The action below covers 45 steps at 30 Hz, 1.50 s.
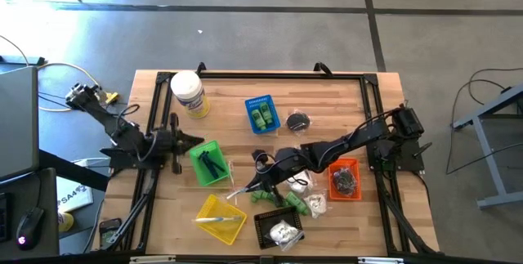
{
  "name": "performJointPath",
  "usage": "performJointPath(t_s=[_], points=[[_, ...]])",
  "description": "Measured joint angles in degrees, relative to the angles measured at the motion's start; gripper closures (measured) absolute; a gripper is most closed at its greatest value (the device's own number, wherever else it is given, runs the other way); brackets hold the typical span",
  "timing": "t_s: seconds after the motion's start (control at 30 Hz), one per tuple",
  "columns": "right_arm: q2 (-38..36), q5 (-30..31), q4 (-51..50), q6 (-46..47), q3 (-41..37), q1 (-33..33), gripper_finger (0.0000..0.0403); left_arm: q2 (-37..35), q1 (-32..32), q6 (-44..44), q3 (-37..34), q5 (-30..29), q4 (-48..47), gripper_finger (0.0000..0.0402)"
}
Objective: Pick & Place Travel size toiletries
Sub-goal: Put the blue toothbrush into the yellow bin
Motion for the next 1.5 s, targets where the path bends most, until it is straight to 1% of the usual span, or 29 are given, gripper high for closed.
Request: performJointPath(t_s=[0.07,0.17,0.33,0.4,0.5,0.6,0.73,0.93,1.03,1.2,1.37,1.5], points=[[0.65,0.02,-0.11,1.46,1.27,0.26,0.0384,-2.16,1.25,-0.53,-0.24,0.16,-0.95,0.0390],[3.18,-0.06,-0.76,2.15,5.09,1.17,0.0384,-3.05,2.78,-0.41,-0.23,-0.20,-1.61,0.0389],[12.01,-1.12,-3.03,3.69,14.38,2.59,0.0386,-2.39,4.08,0.41,-0.25,-0.35,-2.77,0.0389],[14.94,-2.25,-2.69,5.74,18.14,2.66,0.0384,-2.09,4.20,0.52,-0.25,-1.75,-2.78,0.0389],[18.58,-2.31,-1.98,8.93,23.41,2.61,0.0384,-1.78,4.09,0.54,-0.25,-4.13,-2.83,0.0389],[22.17,-2.15,-4.82,11.95,27.95,2.55,0.0385,-1.78,4.09,0.55,-0.25,-4.58,-2.76,0.0389],[25.96,-2.27,-9.10,14.93,32.18,3.25,0.0385,-1.83,4.09,0.56,-0.25,-4.75,-2.70,0.0389],[30.57,-2.89,-9.27,19.40,34.04,3.10,0.0385,-1.83,4.09,1.92,-0.25,-4.79,-2.66,0.0389],[31.12,-2.56,-8.32,21.57,34.15,2.67,0.0385,-1.86,4.09,2.04,-0.25,-4.79,-2.06,0.0389],[31.12,-1.18,-10.51,22.14,34.15,2.73,0.0383,-2.04,4.09,2.02,-0.23,-4.79,-1.92,0.0389],[31.14,-3.54,-10.77,22.53,34.15,2.85,0.0368,-2.05,4.09,2.02,-0.23,-4.79,-1.94,0.0389],[31.21,-3.74,-11.80,22.25,34.15,2.99,0.0353,-2.05,4.09,2.02,-0.23,-4.79,-1.94,0.0389]])
